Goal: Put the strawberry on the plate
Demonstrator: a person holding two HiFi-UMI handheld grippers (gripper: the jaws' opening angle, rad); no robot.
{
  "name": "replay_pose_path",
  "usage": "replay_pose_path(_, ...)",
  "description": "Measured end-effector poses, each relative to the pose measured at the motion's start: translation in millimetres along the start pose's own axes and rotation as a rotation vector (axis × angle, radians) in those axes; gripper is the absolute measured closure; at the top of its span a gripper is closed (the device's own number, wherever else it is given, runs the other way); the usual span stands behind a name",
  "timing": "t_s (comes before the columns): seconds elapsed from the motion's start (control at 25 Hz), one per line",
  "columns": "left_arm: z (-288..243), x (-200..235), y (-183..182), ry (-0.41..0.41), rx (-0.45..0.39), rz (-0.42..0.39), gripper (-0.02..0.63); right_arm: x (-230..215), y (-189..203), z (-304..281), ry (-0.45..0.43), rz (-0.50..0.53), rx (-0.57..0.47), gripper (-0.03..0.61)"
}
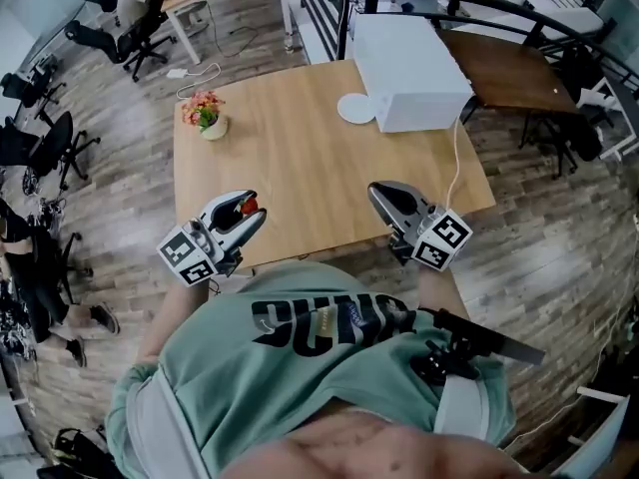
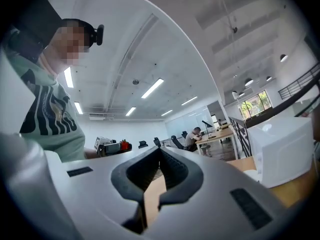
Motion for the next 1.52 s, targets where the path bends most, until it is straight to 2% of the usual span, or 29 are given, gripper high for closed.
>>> replay_pose_path(0.16, 15, 14, 1, -0.016, -0.008, 0.013, 0.445, 2, 9, -21, -0.018, -0.003, 0.025, 0.571)
replay_pose_path(0.32, 46, 46, 2, 0.000, -0.053, 0.032, 0.445, 15, 18, -61, -0.007, 0.029, 0.063, 0.571)
replay_pose_path(0.48, 75, 99, -13, 0.027, -0.093, 0.024, 0.445, 25, 12, -127, 0.028, 0.067, 0.088, 0.571)
replay_pose_path(0.64, 113, 159, -39, 0.044, -0.098, 0.002, 0.445, 35, 7, -201, 0.049, 0.105, 0.110, 0.571)
replay_pose_path(0.84, 131, 180, -30, 0.013, -0.104, 0.003, 0.445, 33, 21, -213, 0.049, 0.095, 0.124, 0.571)
replay_pose_path(1.0, 116, 190, -21, -0.048, -0.107, -0.011, 0.445, -6, 31, -202, 0.035, 0.077, 0.147, 0.571)
replay_pose_path(1.2, 91, 200, -24, -0.252, -0.093, -0.072, 0.445, -81, 42, -178, -0.038, 0.043, 0.137, 0.571)
replay_pose_path(1.28, 82, 204, -26, -0.293, -0.058, -0.106, 0.445, -111, 46, -176, -0.068, 0.029, 0.120, 0.571)
replay_pose_path(1.36, 74, 211, -39, -0.314, -0.024, -0.140, 0.445, -132, 55, -178, -0.086, 0.008, 0.100, 0.571)
replay_pose_path(1.52, 59, 238, -95, -0.357, 0.041, -0.214, 0.445, -147, 76, -179, -0.103, -0.060, 0.061, 0.571)
Point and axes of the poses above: the fingertips, and each gripper's own axes: z backward along the fingers, x to its left, y out of its underside, the point moved 9 cm from there along z, backward along the fingers, and after that the axes turned 8 degrees about -x, right-handed, at the moved point
